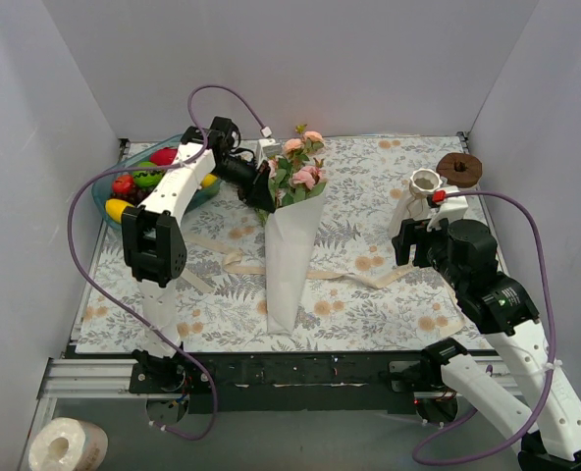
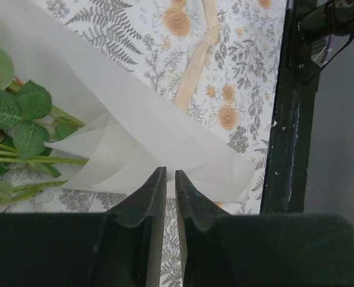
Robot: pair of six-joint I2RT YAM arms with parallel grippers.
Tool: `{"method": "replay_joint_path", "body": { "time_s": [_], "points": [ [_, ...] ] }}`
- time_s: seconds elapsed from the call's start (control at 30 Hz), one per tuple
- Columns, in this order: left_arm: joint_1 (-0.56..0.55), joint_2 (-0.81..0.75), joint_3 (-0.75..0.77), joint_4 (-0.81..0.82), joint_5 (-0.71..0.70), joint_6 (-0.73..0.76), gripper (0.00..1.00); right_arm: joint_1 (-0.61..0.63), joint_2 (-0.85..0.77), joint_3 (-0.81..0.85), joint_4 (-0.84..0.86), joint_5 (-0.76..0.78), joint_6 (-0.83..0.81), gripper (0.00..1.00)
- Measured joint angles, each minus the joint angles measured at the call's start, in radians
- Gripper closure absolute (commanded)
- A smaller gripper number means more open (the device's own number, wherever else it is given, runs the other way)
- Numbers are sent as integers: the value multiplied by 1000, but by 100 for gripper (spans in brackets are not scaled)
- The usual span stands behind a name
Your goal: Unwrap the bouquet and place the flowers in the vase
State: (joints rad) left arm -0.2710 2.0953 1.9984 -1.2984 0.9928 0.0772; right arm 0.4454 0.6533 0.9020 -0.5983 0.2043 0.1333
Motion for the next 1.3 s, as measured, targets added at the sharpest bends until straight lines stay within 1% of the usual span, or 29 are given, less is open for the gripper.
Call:
{"method": "replay_joint_path", "body": {
  "time_s": [0.17,0.27,0.37,0.4,0.47,0.5,0.53,0.57,0.63,0.7,0.8,0.97,1.03,1.13,1.3],
  "points": [
    [-77,-60,2,18,-6,-63,83,0,-12,0,0,-3,4,21],
    [-114,-71,33,27,-9,-97,81,0,-18,0,0,-3,8,22],
    [-129,-80,48,39,-10,-112,77,0,-27,0,0,-2,11,22],
    [-129,-81,48,41,-12,-116,63,0,-30,0,0,-2,13,21],
    [-125,-82,38,51,-13,-119,54,0,-35,0,-1,-2,13,22],
    [-124,-82,26,53,-14,-122,35,0,-37,-1,-1,-2,14,22],
    [-123,-82,11,55,-17,-126,19,0,-39,-1,-1,-2,14,21],
    [-122,-82,-3,61,-21,-127,13,0,-42,-2,-1,-2,15,21],
    [-112,-82,-48,84,-37,-146,10,0,-46,-3,-2,-2,17,21],
    [-103,-82,-91,120,-51,-164,9,0,-48,-3,-2,-2,18,20],
    [-57,-79,-153,166,-63,-170,9,0,-55,-6,-2,-2,19,20],
    [58,-56,-155,166,-39,-95,11,0,-64,-18,-7,-2,19,20],
    [82,-41,-156,155,-32,-57,13,0,-64,-18,-7,-2,19,20],
    [82,-23,-182,144,-13,-2,15,0,-64,-18,-7,-2,20,20],
    [63,9,-250,141,2,47,16,0,-64,-18,-7,-2,20,20]
  ]
}}
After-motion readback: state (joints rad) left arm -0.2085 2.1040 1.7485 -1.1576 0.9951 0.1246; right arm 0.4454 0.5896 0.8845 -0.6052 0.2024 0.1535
